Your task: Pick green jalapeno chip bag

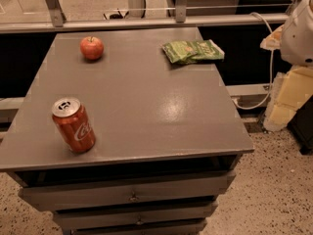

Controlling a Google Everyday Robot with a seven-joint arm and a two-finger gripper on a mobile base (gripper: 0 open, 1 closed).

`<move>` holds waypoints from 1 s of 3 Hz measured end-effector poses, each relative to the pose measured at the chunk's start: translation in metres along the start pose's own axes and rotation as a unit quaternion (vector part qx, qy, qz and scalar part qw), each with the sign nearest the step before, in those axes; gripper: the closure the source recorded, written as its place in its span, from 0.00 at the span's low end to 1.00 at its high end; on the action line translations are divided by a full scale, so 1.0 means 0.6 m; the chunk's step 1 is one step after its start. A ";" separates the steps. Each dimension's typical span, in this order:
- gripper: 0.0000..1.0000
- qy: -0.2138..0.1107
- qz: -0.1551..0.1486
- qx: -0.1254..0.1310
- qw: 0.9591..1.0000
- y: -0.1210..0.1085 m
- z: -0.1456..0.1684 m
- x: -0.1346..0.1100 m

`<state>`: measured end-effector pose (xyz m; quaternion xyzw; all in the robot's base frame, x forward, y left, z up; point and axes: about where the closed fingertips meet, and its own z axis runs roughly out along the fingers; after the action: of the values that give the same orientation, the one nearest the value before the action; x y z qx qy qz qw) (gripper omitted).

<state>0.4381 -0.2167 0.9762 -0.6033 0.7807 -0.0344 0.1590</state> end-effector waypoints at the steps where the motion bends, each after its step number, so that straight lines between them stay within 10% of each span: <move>1: 0.00 0.000 0.000 0.000 1.000 0.000 0.000 0.000; 3: 0.00 -0.078 0.004 0.020 0.997 -0.061 0.094 -0.042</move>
Offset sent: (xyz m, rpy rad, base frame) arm 0.0260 0.0159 -0.0311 0.0958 -0.0562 0.0157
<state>0.4939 -0.1946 0.9368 -0.5974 0.7677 -0.0023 0.2318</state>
